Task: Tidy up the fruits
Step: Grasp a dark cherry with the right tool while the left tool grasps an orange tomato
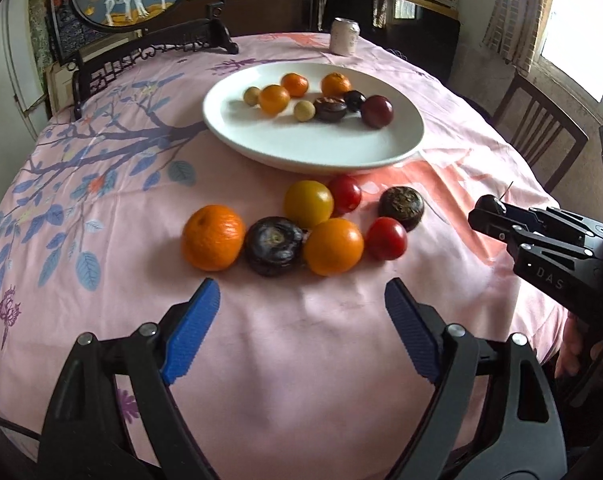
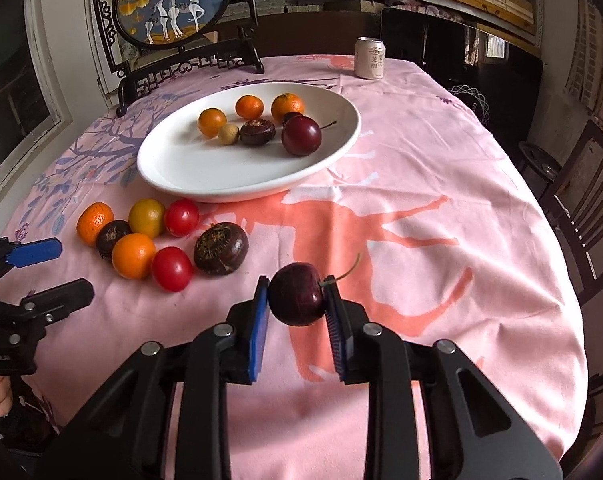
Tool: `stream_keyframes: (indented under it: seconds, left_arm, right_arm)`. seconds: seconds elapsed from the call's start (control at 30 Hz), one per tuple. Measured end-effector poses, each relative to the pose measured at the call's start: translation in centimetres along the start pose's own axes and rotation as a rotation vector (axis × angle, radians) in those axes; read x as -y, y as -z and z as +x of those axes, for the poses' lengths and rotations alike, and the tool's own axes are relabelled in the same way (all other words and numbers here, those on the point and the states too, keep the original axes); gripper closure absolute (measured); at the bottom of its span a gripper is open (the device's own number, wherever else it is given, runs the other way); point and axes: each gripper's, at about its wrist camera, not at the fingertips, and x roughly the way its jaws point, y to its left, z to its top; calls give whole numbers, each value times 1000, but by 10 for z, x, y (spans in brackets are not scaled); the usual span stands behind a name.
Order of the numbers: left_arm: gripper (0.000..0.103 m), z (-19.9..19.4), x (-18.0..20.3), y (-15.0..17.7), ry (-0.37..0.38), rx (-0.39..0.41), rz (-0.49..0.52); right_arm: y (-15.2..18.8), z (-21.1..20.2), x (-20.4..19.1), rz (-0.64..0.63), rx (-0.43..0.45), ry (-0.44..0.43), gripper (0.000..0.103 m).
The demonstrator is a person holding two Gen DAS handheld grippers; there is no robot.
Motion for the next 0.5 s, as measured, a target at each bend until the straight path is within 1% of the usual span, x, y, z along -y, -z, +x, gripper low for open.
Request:
stream_keyframes:
  seconds: [0.07,0.1,0.17,0.27,0.37,0.43,0.47,0.5]
  left_arm:
    - [31,11,9,1,2,-47,20]
    - [33,16,11,2,5,-65,20]
    - [33,26,12,0,6,-89,9]
    - [33,39,9,-7,-26,-88,-10]
    - [33,49,5,-17,-77,-74,-18]
    - [35,52,3,-22,-80,-74,-28]
    - [39,53,3,-24,-81,-71,-30]
    - [50,53,4,-26,-78,-67,-26]
  right_arm:
    - [7,-6,10,28,-3,0,75]
    - [9,-8,14,43,-3,-5,75]
    - [13,-13,22,66,4,-14,75]
    - [15,-17,26,78,14,-28,75]
    - [16,-19,27,81,17,-46,75]
    - [16,-21,27,85,20,-52,75]
    - [16,-22,28,88,21,-55,75]
    - [16,-22,29,92,21,-57,75]
